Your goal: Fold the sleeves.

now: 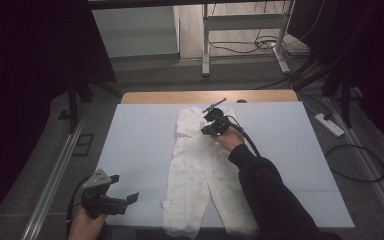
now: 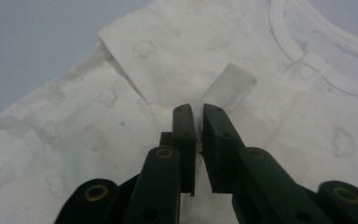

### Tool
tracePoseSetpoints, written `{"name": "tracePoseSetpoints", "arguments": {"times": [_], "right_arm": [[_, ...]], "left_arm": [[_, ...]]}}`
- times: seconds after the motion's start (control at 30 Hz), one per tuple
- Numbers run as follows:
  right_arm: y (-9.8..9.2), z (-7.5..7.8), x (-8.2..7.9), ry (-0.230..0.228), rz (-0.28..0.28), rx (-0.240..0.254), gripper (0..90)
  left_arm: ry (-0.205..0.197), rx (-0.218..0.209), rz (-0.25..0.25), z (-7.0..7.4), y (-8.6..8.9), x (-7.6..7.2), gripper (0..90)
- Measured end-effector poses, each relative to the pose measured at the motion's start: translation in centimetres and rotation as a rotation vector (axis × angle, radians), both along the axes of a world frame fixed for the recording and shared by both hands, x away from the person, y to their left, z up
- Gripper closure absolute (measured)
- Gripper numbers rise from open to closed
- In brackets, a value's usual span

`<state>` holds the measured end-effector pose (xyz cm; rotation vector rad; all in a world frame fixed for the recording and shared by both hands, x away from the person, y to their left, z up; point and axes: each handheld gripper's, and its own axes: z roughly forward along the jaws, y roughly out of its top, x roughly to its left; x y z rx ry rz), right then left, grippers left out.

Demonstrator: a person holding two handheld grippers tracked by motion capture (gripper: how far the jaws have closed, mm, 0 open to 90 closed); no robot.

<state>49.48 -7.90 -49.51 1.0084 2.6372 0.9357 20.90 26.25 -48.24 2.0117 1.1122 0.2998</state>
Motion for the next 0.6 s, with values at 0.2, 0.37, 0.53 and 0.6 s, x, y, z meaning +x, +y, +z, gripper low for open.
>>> {"name": "tracePoseSetpoints", "arguments": {"times": [0.2, 0.37, 0.53, 0.6], "right_arm": [[0.3, 0.8, -0.1, -0.029, 0.000, 0.019, 65.3], [-0.4, 0.8, 0.0, -0.003, -0.028, 0.007, 51.4], [-1.0, 0.9, -0.2, 0.009, -0.039, 0.000, 39.1], [-1.2, 1.0, -0.4, 0.012, -0.042, 0.000, 34.5]], "left_arm": [[0.000, -0.001, 0.000, 0.0, 0.0, 0.0, 2.4], [0.002, -0.006, 0.004, 0.0, 0.0, 0.0, 2.4], [0.003, -0.007, 0.005, 0.0, 0.0, 0.0, 2.4], [0.004, -0.009, 0.005, 0.0, 0.0, 0.0, 2.4]]}}
